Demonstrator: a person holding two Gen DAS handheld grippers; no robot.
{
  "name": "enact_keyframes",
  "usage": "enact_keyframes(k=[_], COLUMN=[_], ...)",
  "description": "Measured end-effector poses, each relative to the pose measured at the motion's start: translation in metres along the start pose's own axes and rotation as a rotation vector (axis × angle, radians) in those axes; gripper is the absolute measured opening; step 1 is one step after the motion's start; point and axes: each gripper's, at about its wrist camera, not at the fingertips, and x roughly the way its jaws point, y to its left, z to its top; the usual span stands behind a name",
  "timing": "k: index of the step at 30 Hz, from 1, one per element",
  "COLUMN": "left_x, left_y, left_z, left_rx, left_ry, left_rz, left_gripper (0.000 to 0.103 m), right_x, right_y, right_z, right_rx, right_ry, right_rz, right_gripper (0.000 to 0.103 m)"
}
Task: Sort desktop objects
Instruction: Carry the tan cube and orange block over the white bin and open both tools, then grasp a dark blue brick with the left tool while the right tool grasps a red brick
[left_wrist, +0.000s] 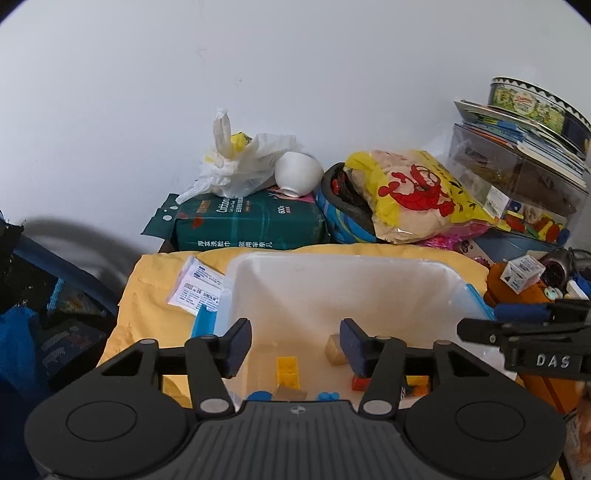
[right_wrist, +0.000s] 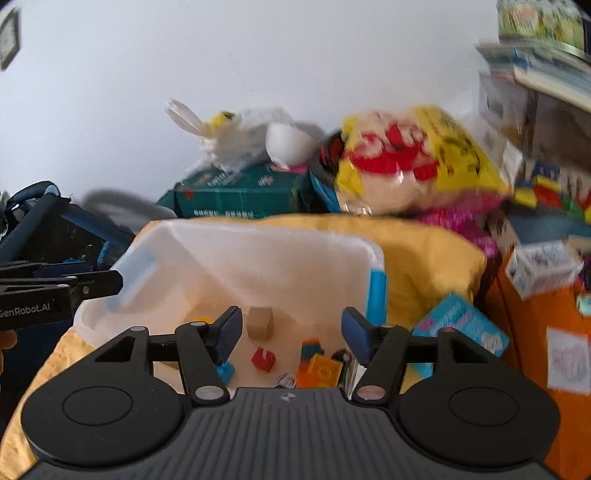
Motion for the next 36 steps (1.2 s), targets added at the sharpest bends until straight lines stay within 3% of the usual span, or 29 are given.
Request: enact_keyframes(k=[4,7,14,18,25,30,34,36], left_x=[-0.027,-0.057,-0.113,-0.13,-0.119,-0.102,-0.096,-0.096], left_y=[0.001,0.0,-0.018,-0.038,-0.066,-0.068,-0.072,-0.074], left_z=[-0.017,-0.047,-0.148,-0.201,-0.249,-0.256,-0.261,-0.262], left_rx=[0.034,0.046,0.061,0.068,0.117,0.102,0.121,0.13], left_ry=[-0.035,-0.032,0.058,0.135,0.238,0.277,0.281,0.275], left_rz=[-0.025,-0.072,-0.112,-0.123,-0.13,-0.091,-0.106,-0.125], left_gripper=[0.057,0.057,0.057,0.057,0.057,0.057,0.057,0.055], right_x=[-0.035,-0.067,-0.11,-0.117,-0.107,-0.095,-0.088,-0.086], right_y=[0.006,0.012,0.023,0.035,0.05,0.047,0.05,0.053], right_z=[-0.013,-0.044,-0.16,-0.21,-0.224,-0.232,-0.235,-0.236], right_rx=[-0.014,-0.049,-0.134,-0.21,-0.315,-0.301,-0.315,-0.316], right_ry=[-0.073,-0.096,0.065,0.143,0.142,0.171,0.19,0.2], right_rz=[0.053,0.091,0.118,0.084,0.054,0.047,0.057,0.065], right_gripper=[0.063,0.064,0.064,0.06,0.052,0.047,0.045,0.036])
